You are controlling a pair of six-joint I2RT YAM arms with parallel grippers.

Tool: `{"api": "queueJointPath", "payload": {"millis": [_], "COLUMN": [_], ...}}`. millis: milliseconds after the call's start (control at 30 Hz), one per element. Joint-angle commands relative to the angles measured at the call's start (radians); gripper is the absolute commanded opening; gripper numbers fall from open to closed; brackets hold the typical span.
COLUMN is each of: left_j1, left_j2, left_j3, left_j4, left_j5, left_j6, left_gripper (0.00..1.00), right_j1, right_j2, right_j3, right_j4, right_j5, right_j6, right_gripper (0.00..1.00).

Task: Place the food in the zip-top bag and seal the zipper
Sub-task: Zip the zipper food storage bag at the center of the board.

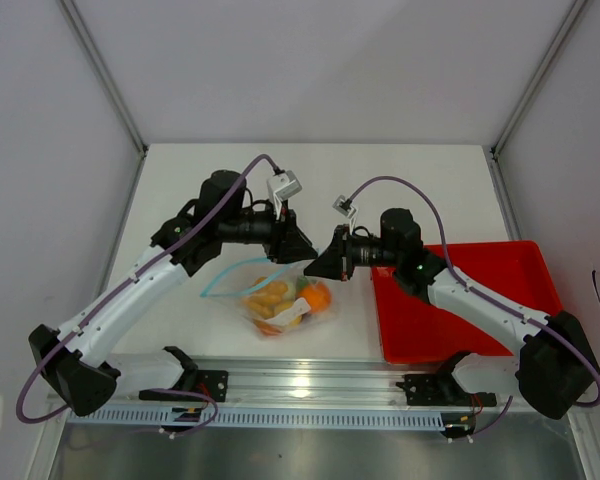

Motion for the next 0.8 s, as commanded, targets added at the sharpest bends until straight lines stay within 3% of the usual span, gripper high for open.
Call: {"api": "queueJointPath", "payload": {"millis": [0, 167, 533, 767], "left_j1": [-0.025, -0.034, -0.036, -0.036], "left_j2": [-0.004, 0.005, 0.01, 0.008], "left_j3": [0.007, 0.0, -0.006, -0.02], "left_j4": [-0.001, -0.01, -0.018, -0.012], "left_j5": [-0.035, -0.067, -0.115, -0.102], "left_j6": [0.037, 0.038, 0.053, 0.05], "left_gripper": [0.41, 0.36, 0.38, 0.25], "right_j1": [0.005, 0.005, 0.008, 0.008], "right_j2": [-0.031, -0.034, -0.048, -0.044], "right_j3": [0.05, 0.053, 0.047, 0.047], "right_j4": [0.02, 0.023, 0.028, 0.037], "right_j5": [-0.006, -0.006, -0.009, -0.011], "right_j6": [0.01, 0.018, 0.023, 0.03], "right_gripper": [0.0, 0.0, 0.0, 0.0]}}
